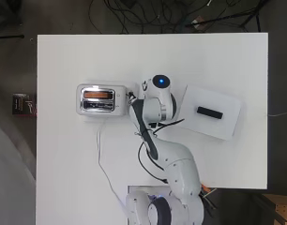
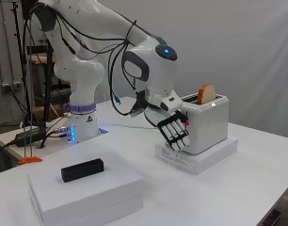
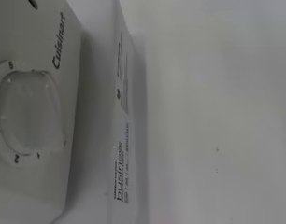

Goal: Teleoperate dual arm-hand system to toast a bread

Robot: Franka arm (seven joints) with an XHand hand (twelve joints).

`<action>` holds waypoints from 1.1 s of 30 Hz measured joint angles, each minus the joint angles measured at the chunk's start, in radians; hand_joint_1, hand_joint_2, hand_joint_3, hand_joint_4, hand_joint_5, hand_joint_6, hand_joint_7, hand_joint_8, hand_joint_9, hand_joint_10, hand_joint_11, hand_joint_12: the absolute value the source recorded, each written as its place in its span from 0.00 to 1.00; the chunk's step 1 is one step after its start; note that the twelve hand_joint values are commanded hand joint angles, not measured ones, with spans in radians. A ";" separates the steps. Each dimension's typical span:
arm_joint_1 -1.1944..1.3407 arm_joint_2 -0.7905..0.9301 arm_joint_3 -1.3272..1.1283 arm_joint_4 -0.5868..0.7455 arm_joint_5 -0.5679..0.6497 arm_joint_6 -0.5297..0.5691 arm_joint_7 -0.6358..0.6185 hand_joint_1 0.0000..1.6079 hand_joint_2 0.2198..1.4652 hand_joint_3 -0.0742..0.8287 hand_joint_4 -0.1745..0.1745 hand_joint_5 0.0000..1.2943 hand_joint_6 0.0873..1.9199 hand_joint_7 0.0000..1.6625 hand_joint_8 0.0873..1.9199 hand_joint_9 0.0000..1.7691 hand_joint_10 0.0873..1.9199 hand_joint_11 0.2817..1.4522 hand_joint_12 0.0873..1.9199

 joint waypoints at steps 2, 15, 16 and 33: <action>0.027 -0.030 -0.024 0.006 -0.022 -0.004 0.013 0.01 0.68 0.08 0.73 0.32 0.00 0.15 0.00 0.17 0.00 0.12 0.00; -0.483 0.299 0.347 0.024 0.247 -0.024 -0.219 0.07 0.70 0.09 0.80 0.35 0.00 0.19 0.00 0.23 0.00 0.15 0.00; -0.621 0.388 0.479 0.027 0.304 -0.028 -0.264 0.06 0.70 0.09 0.80 0.36 0.00 0.19 0.00 0.23 0.00 0.15 0.00; -1.275 0.797 1.166 0.050 0.598 -0.035 -0.475 0.00 0.72 0.09 0.80 0.38 0.00 0.20 0.00 0.24 0.00 0.17 0.00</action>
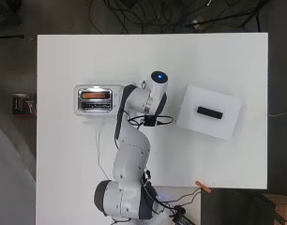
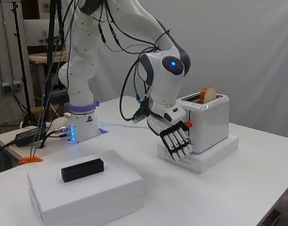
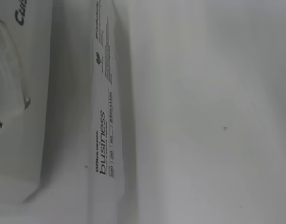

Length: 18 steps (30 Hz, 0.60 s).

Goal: Teleoperate dual arm-hand system to toast a bread

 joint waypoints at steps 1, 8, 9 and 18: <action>-0.002 0.002 0.001 0.003 -0.003 -0.003 -0.001 0.00 0.72 0.09 0.80 0.38 0.00 0.20 0.00 0.24 0.00 0.17 0.00; -0.027 -0.019 -0.029 0.001 -0.057 -0.042 0.027 0.00 0.73 0.09 0.79 0.36 0.00 0.19 0.00 0.23 0.00 0.17 0.00; -0.028 -0.025 -0.030 -0.001 -0.062 -0.042 0.035 0.00 0.73 0.09 0.79 0.35 0.00 0.18 0.00 0.23 0.00 0.17 0.00; -0.044 -0.099 0.001 -0.038 -0.100 -0.018 0.052 0.00 0.74 0.09 0.72 0.40 0.00 0.19 0.00 0.22 0.00 0.15 0.00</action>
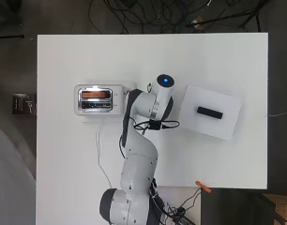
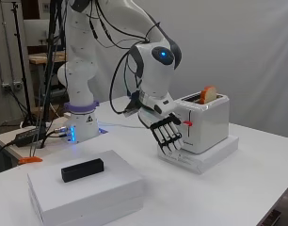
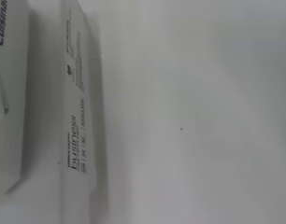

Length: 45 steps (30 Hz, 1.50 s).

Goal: Teleoperate dual arm-hand system to toast a bread

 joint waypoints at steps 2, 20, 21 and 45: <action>-0.002 -0.032 0.021 -0.002 0.001 0.004 -0.007 0.00 0.74 0.08 0.74 0.43 0.00 0.21 0.00 0.24 0.00 0.15 0.00; -0.147 0.146 0.174 0.066 0.119 0.003 -0.064 0.00 0.72 0.08 0.67 0.30 0.00 0.16 0.00 0.20 0.00 0.13 0.00; -0.166 0.167 0.184 0.070 0.152 0.001 -0.078 0.00 0.72 0.08 0.68 0.31 0.00 0.16 0.00 0.20 0.00 0.13 0.00; -0.273 -0.565 0.538 0.009 -0.332 -0.134 0.203 0.00 0.72 0.08 0.36 0.21 0.00 0.14 0.00 0.17 0.00 0.08 0.00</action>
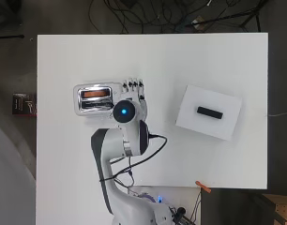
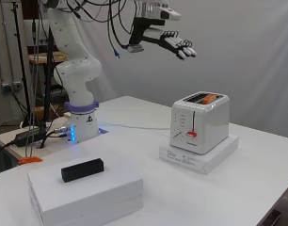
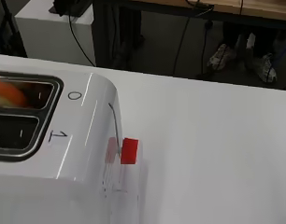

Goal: Teleoperate dual arm-hand system to toast a bread

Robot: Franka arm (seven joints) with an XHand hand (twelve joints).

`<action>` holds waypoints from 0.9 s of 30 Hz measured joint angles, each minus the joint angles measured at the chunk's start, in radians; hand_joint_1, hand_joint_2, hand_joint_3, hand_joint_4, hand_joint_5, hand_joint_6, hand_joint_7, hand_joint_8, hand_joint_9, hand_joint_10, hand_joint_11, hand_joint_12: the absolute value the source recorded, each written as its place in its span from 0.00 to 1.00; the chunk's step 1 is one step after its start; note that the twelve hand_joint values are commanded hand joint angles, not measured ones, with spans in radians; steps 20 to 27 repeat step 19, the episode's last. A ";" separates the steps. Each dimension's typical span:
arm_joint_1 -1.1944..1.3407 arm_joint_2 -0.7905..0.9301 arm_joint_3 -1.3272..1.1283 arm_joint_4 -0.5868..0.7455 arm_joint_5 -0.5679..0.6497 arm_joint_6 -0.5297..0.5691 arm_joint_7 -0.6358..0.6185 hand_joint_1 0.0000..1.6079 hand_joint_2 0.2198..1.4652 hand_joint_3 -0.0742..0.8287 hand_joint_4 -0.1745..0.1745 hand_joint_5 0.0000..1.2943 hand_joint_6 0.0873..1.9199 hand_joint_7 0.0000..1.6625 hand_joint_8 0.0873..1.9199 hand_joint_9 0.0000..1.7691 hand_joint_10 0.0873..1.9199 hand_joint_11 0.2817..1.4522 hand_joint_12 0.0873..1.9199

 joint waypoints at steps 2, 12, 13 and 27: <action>-0.003 -0.021 0.034 -0.009 -0.014 -0.028 0.023 0.00 0.73 0.08 0.32 0.19 0.00 0.13 0.00 0.17 0.00 0.08 0.00; -0.019 -0.042 0.073 -0.022 -0.062 -0.126 0.114 0.00 0.73 0.08 0.32 0.18 0.00 0.13 0.00 0.14 0.00 0.05 0.00; -0.020 -0.045 0.070 -0.018 -0.060 -0.127 0.109 0.00 0.73 0.08 0.32 0.19 0.00 0.13 0.00 0.14 0.00 0.04 0.00; -0.029 -0.037 0.042 -0.010 -0.056 -0.121 0.094 0.00 0.73 0.08 0.31 0.20 0.00 0.14 0.00 0.14 0.00 0.04 0.00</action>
